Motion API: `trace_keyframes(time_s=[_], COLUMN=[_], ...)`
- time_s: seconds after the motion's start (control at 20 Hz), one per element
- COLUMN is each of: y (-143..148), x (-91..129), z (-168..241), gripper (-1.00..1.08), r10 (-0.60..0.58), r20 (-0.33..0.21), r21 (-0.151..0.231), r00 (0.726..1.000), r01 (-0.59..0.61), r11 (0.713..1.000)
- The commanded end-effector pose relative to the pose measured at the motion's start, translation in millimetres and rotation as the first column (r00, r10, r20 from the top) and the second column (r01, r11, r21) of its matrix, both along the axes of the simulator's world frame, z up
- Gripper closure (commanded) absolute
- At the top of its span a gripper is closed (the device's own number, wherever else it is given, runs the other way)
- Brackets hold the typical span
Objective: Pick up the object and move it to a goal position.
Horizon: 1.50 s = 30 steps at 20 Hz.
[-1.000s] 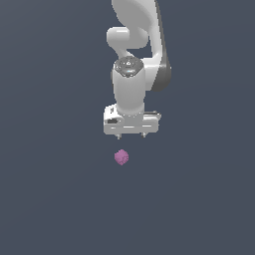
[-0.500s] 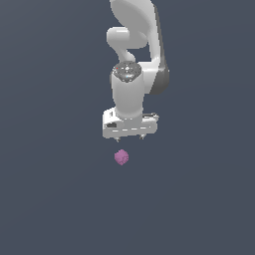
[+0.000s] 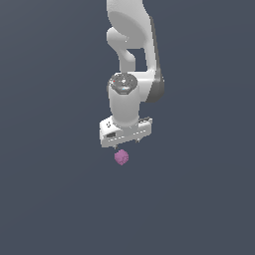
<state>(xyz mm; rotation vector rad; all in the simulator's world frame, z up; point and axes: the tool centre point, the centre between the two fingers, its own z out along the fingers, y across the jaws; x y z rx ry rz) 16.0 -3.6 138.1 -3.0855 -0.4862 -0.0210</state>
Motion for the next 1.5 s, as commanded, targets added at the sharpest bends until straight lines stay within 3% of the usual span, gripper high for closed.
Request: trace_keyframes(time_s=[0.0,0.65,0.95,1.45], y=[-5,-21,-24,-24], x=[3,11,12,11], z=[-9,-43,-49,-68], gripper=[-0.92,-0.92,-0.92,-0.92], r10=[0.067,0.318,0.357,0.357], r20=[-0.001,-0.009,-0.01,-0.011], r21=[-0.005,-0.019,-0.02,-0.02], r00=[0.998,0.948,0.934,0.934], r01=[-0.067,-0.318,-0.357,-0.357], r11=[0.998,0.948,0.934,0.934])
